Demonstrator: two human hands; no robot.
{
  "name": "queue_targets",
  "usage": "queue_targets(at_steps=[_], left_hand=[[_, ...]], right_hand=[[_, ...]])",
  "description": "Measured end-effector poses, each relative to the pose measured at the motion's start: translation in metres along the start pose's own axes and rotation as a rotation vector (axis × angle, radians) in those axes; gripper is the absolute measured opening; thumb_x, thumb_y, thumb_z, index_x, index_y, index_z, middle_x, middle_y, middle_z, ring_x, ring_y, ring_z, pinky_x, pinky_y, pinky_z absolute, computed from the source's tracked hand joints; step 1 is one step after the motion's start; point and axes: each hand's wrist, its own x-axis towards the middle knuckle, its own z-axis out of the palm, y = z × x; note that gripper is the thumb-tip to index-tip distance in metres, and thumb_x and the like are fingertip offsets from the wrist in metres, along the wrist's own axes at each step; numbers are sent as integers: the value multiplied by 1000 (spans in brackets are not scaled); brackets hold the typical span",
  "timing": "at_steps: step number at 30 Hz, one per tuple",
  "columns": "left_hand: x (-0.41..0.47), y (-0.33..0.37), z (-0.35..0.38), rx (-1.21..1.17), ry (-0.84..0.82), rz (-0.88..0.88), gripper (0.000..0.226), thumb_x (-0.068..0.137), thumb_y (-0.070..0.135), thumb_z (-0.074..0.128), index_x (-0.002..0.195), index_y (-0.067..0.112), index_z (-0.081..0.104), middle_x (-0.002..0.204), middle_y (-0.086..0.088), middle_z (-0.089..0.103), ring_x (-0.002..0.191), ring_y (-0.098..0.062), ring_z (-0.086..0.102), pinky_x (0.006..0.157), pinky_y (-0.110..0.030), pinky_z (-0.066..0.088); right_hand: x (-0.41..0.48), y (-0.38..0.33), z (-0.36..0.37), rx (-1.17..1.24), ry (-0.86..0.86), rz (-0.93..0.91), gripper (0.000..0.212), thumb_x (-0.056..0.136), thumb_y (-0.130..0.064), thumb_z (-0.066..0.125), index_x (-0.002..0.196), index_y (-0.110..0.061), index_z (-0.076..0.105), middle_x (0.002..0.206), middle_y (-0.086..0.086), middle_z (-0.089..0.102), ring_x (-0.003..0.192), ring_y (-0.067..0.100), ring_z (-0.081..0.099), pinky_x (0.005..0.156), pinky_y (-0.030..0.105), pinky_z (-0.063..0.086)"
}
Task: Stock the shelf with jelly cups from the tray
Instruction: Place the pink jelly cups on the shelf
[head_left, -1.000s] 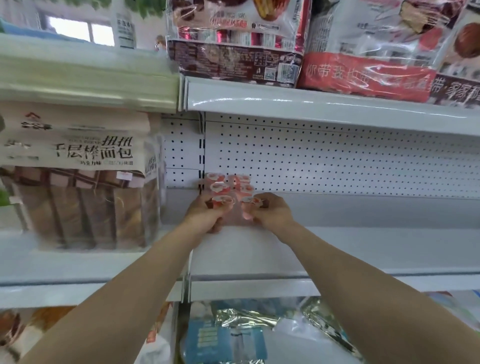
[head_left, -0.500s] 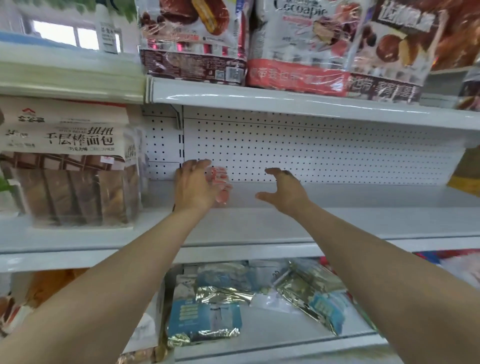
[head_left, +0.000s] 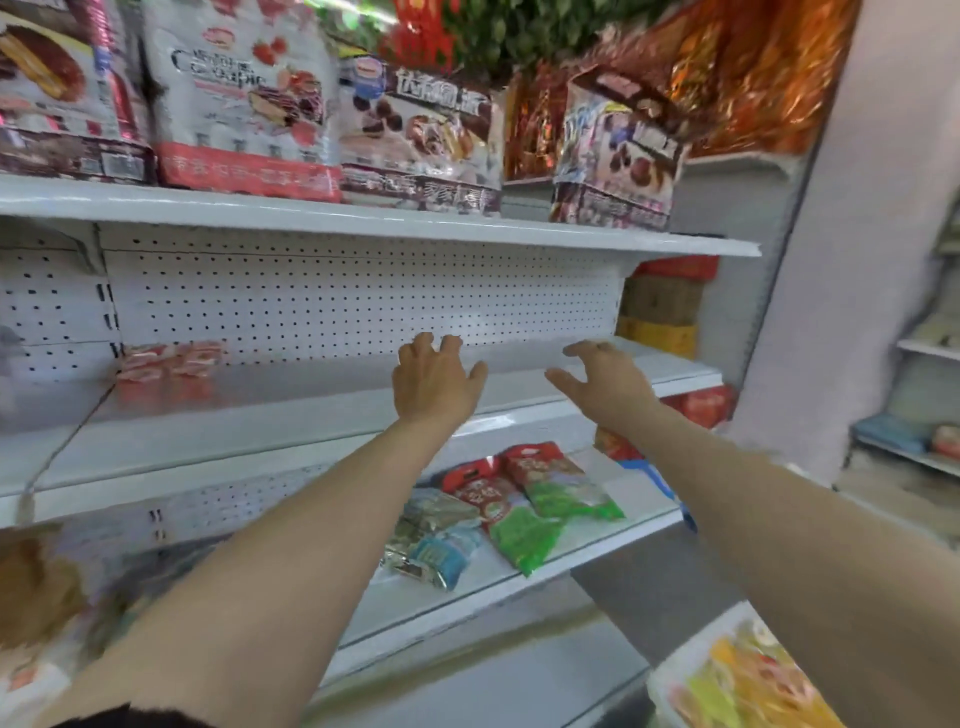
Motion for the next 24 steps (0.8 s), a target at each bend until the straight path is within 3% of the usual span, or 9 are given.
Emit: queue_targets(at_steps=[7,12,24], left_hand=[[-49,134,78,-70,-123,119,55,96,55,43,140,23,47,147,-7,37,133,-29,32,102,-42,36],[-79,196,134,-77,-232,165,53,95,54,44,137,23,50,143,-7,42,130,-30,36,98,-43,39],[-107,275,317,-23,-520,253,52,92,56,48,135,25,51,139,-6,45,125,-30,41,97,-40,42]], right_hand=[[-65,137,-56,-87,46,180,56,90,-54,57,131,-16,57,127,14,59,114,33,57,93,41,49],[-101,213,-75,-129,-15,302,56,92,-55,52,137,-20,52,133,9,54,121,30,51,97,40,46],[-130,379,-25,-143,-186,586,57,91,-55,54,136,-21,50,135,12,52,124,32,48,98,42,44]])
